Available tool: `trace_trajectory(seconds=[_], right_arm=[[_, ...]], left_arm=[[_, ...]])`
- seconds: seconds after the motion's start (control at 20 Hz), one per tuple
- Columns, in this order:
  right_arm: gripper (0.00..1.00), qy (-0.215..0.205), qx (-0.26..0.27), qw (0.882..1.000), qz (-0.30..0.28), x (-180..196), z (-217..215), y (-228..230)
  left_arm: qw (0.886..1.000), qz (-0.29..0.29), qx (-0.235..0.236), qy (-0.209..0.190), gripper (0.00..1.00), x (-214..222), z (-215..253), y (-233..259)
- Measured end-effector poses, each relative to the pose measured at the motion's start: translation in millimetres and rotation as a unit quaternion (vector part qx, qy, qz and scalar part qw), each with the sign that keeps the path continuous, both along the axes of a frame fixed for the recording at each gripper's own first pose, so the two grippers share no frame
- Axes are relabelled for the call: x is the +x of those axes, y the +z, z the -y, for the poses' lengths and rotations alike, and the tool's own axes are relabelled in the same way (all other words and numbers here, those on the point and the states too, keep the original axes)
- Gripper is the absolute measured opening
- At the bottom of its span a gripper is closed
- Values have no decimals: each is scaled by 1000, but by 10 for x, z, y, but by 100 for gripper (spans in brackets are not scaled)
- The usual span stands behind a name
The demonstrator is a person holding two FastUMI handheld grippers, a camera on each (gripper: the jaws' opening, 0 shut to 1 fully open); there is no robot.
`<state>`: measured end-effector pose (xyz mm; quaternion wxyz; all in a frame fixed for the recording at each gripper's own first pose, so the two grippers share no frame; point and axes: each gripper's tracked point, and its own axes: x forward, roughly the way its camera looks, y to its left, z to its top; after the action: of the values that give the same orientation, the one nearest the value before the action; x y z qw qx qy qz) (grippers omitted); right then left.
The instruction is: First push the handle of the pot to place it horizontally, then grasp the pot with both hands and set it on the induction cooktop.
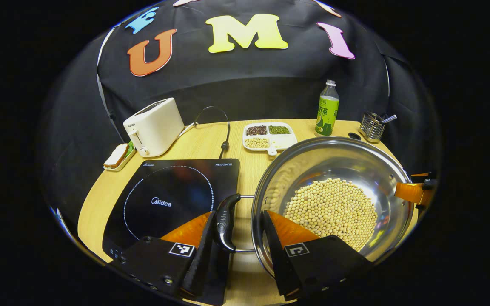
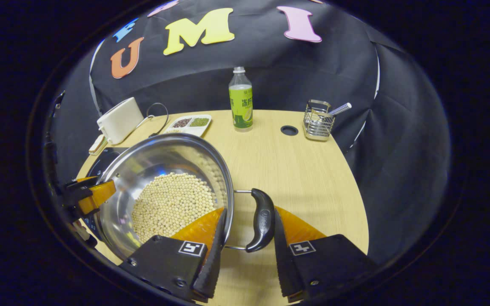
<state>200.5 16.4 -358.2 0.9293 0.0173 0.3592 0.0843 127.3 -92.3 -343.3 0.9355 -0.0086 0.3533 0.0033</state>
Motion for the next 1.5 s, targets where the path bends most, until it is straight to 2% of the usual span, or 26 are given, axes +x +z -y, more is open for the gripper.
trace_trajectory(seconds=[0.55, 1.05, 1.1, 1.15, 1.5], right_arm=[[55, -2, 19, 1000, 21, -134, -453, 343], [55, 0, 33, 999, 26, -304, -1156, 531], [58, 0, 34, 999, 26, -326, -1237, 544], [55, -2, 37, 999, 24, -338, -1312, 549], [55, -7, 50, 999, 19, -405, -1885, 582]], left_arm=[[1000, 22, 10, 8, 62, -45, -499, 299], [1000, 22, 12, 18, 62, -125, -1191, 383], [1000, 21, 12, 19, 62, -120, -1260, 381], [1000, 21, 13, 19, 62, -125, -1333, 379], [999, 21, 23, 16, 62, -81, -1876, 358]])
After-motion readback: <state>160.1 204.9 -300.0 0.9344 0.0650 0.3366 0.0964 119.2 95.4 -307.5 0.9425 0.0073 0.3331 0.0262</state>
